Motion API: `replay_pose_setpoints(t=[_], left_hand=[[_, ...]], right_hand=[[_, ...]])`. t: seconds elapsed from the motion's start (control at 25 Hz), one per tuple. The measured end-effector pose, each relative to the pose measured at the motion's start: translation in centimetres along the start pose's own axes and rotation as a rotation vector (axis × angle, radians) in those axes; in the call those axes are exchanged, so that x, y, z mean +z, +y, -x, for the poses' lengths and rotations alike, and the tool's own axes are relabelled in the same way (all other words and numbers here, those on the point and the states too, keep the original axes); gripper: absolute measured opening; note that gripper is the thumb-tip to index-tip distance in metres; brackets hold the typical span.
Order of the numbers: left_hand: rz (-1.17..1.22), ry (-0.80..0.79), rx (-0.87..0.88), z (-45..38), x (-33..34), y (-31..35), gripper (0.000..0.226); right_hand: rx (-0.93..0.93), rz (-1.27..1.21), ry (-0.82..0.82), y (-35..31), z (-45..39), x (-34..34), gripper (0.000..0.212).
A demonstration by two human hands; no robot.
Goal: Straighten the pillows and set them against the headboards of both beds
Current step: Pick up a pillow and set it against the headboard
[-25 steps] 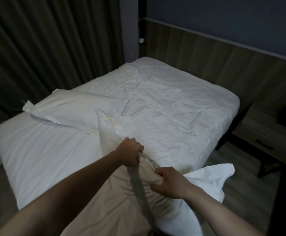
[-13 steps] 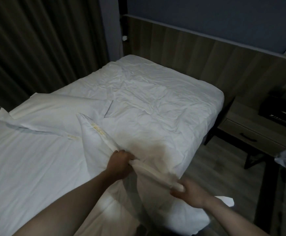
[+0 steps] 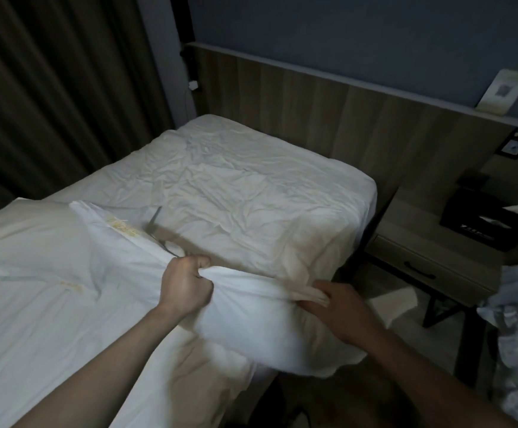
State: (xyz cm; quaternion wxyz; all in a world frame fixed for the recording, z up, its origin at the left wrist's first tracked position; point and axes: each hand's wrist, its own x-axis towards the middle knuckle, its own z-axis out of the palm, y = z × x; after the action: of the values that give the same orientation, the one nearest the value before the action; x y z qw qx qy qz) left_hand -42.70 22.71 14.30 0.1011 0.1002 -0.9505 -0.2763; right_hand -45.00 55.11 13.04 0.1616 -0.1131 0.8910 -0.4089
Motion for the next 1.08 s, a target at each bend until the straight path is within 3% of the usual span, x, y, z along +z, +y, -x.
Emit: replay_pose_setpoints(t=[0.12, 0.4, 0.52, 0.84, 0.96, 1.08], left_hand=[[0.022, 0.051, 0.018, -2.8, 0.8, 4.2, 0.021], [0.038, 0.083, 0.091, -12.4, 3.4, 11.7, 0.021], [0.076, 0.078, 0.095, -17.5, 6.5, 13.3, 0.022], [0.135, -0.008, 0.143, -31.1, 13.1, 15.8, 0.027], [0.134, -0.034, 0.165, -36.1, 15.1, 17.0, 0.032], [0.115, -0.068, 0.167, -40.7, 16.5, 18.3, 0.021]], right_hand=[[-0.059, 0.037, 0.021, 0.1, -2.4, -6.0, 0.043], [-0.078, 0.026, 0.115, 2.6, -8.8, -14.1, 0.036], [-0.057, 0.038, 0.171, 4.2, -12.0, -16.2, 0.028], [-0.005, 0.111, 0.207, 6.7, -22.8, -22.2, 0.041], [0.026, 0.070, 0.219, 7.6, -26.9, -24.4, 0.038], [0.064, 0.062, 0.255, 8.0, -29.9, -26.5, 0.034]])
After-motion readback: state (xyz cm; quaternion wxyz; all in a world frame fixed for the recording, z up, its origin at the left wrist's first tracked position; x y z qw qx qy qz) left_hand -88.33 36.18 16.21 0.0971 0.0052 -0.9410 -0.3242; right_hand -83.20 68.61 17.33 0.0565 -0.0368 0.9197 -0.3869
